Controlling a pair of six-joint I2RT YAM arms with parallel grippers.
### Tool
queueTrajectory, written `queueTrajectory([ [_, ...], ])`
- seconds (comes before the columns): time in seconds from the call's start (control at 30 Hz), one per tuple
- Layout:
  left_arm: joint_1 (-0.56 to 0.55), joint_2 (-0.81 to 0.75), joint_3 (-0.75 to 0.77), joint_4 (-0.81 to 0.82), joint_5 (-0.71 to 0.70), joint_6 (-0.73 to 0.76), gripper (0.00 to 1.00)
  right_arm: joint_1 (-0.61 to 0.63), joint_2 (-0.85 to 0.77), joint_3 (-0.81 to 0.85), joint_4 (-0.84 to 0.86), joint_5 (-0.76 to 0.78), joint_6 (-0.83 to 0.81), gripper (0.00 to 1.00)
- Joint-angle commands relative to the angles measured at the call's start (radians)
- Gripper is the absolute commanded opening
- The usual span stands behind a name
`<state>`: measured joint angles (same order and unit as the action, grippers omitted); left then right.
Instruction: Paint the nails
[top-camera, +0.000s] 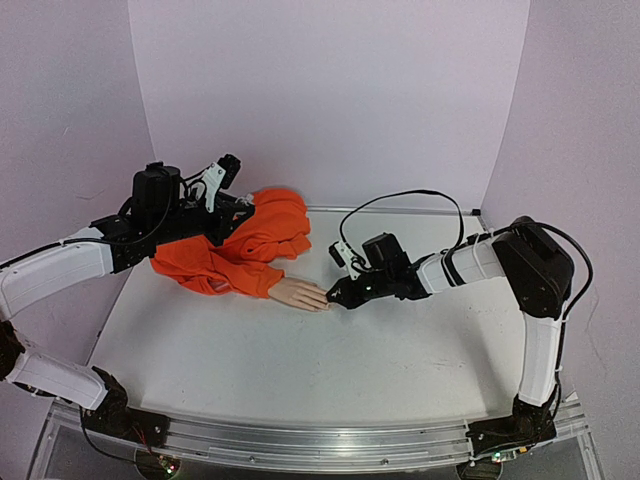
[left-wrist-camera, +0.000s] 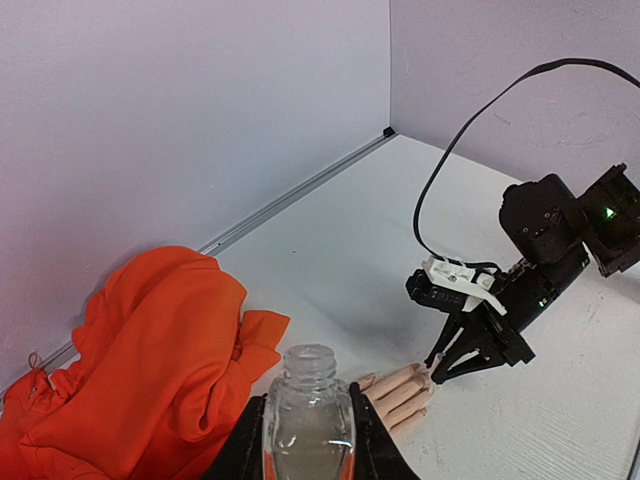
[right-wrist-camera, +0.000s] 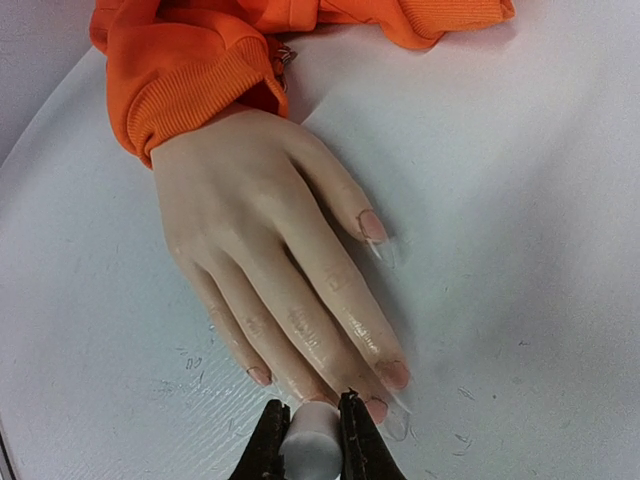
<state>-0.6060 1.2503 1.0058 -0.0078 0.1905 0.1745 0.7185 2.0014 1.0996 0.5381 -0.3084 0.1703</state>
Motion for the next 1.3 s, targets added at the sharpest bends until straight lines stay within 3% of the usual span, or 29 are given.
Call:
queueTrajectory([
  [0.0, 0.002, -0.038, 0.010, 0.063, 0.017, -0.010, 0.00, 0.004, -0.001, 0.007, -0.011, 0.005, 0.006, 0.00],
  [1.27, 0.002, -0.040, 0.008, 0.062, 0.017, -0.010, 0.00, 0.004, -0.016, -0.015, -0.029, 0.049, 0.001, 0.00],
])
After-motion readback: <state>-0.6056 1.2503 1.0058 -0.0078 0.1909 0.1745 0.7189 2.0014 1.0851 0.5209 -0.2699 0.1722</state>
